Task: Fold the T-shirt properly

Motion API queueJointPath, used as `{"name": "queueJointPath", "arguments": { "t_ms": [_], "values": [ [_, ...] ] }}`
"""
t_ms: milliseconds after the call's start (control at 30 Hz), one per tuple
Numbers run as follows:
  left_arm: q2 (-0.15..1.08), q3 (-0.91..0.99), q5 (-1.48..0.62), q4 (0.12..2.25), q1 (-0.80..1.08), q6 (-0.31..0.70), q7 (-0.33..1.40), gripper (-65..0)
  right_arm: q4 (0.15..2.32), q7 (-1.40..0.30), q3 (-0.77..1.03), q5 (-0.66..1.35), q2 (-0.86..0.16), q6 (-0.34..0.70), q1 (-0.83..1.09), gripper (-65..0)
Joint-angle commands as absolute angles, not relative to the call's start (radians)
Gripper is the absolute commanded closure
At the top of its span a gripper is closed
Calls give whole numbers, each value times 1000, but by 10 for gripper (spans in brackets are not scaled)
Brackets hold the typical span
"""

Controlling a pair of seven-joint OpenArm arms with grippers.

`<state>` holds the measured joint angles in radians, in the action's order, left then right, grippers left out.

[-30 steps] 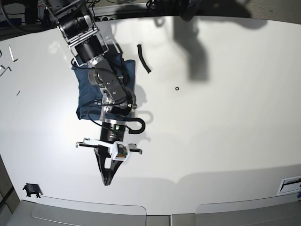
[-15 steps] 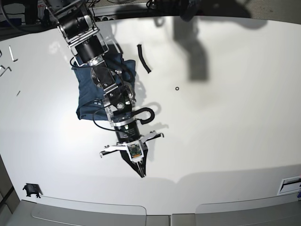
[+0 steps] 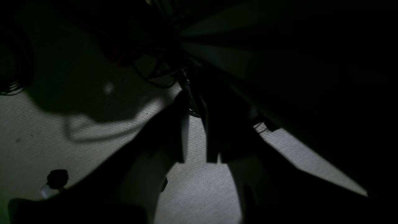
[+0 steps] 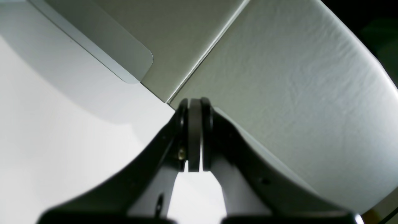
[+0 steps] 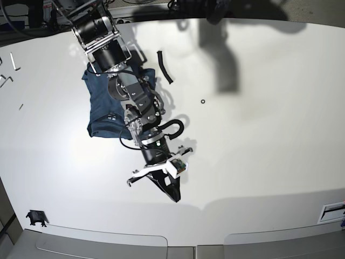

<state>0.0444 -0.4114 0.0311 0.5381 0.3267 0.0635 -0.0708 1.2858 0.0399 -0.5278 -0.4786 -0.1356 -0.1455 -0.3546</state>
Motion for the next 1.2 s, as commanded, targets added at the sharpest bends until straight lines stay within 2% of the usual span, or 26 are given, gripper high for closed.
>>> {"name": "queueJointPath", "arguments": {
  "t_ms": [0,133,400,600,767,833,900,1067,1100,1167],
  "values": [
    [37,-413,33,543,338,74,-80,-81,1306,63,-522,-490,-136,-166,-385,0],
    [37,-413,33,543,338,74,-80,-81,1305,63,-490,-554,-132,-168,-384,0],
    [37,-413,33,543,338,74,-80,-81,1305,84,-353,-554,-86,-171,-384,0],
    [37,-413,33,543,338,73,-80,-81,1305,160,-266,-554,-60,-171,-384,0],
    [37,-413,33,543,338,74,-80,-81,1305,186,-249,-511,-58,-159,-374,0],
    [37,-413,33,543,338,74,-80,-81,1305,193,-249,-487,-58,-89,-358,0],
    [37,-413,33,543,338,74,-80,-81,1305,229,-249,-487,-58,62,-341,0],
    [37,-413,33,543,338,74,-80,-81,1305,348,-249,-488,-57,627,-326,0],
    [37,-413,33,543,339,73,-80,-81,1305,348,-250,-488,-56,692,-326,0],
    [37,-413,33,543,338,74,-80,-81,1305,348,-250,-488,-55,698,-326,0]
  ]
}}
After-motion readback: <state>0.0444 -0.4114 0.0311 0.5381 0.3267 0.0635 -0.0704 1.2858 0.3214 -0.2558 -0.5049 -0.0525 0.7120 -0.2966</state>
